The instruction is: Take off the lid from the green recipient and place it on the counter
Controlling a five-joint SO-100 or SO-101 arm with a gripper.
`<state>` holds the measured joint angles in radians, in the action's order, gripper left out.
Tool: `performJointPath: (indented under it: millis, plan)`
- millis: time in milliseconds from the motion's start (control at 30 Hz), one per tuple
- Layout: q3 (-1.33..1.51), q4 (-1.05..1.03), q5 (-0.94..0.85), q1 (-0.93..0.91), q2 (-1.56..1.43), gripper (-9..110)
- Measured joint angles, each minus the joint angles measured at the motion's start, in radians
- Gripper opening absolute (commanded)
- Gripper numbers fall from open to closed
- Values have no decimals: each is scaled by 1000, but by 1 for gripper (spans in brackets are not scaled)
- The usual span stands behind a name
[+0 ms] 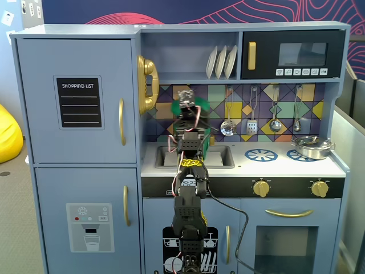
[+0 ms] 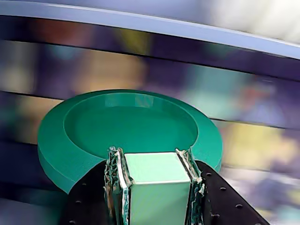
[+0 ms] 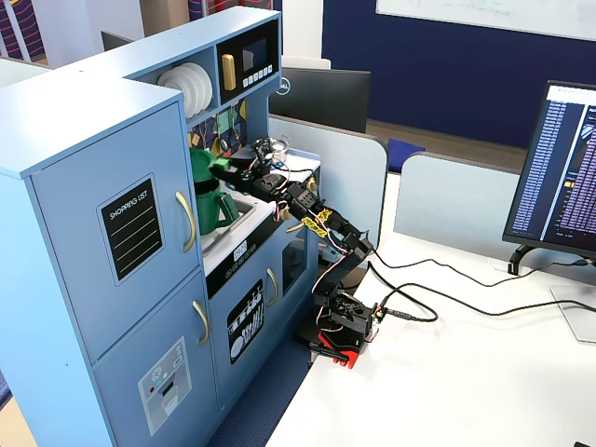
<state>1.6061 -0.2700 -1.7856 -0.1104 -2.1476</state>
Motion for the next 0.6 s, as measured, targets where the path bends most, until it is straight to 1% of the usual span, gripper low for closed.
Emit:
performJointPath:
  millis: [167,300,433,600]
  plan:
    - [-23,-78,11,-262,0,0]
    - [-12,-61,35,-420,2,0]
    - [98,63,48,-479,6,0]
    - [281,268,58,-483,77,0]
